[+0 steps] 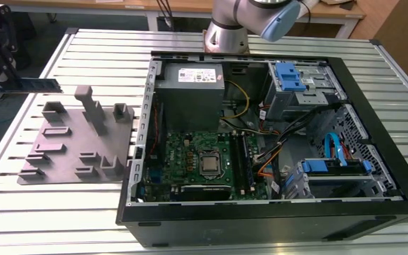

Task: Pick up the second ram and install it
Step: 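Pick up the second ram and move it above second insertion slot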

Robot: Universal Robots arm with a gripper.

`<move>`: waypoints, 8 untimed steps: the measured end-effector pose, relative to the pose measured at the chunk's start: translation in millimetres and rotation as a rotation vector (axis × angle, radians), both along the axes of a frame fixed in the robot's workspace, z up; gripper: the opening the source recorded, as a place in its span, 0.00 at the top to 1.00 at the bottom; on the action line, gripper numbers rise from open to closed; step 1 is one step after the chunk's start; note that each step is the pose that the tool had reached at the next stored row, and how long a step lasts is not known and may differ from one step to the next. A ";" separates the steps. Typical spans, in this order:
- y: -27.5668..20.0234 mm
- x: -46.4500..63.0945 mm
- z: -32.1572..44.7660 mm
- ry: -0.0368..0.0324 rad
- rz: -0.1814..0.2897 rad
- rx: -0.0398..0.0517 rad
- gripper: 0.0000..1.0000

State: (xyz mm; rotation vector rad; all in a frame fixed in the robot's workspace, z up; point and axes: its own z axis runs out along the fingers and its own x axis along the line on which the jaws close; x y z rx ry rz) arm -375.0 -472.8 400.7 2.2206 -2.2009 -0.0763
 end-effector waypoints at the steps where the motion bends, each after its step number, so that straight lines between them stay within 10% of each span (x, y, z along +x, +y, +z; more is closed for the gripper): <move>1: 0.0 4.5 -0.1 0.0003 0.000 0.0000 0.89; 8: 0.0 26.0 -0.1 0.0013 0.000 0.0000 0.89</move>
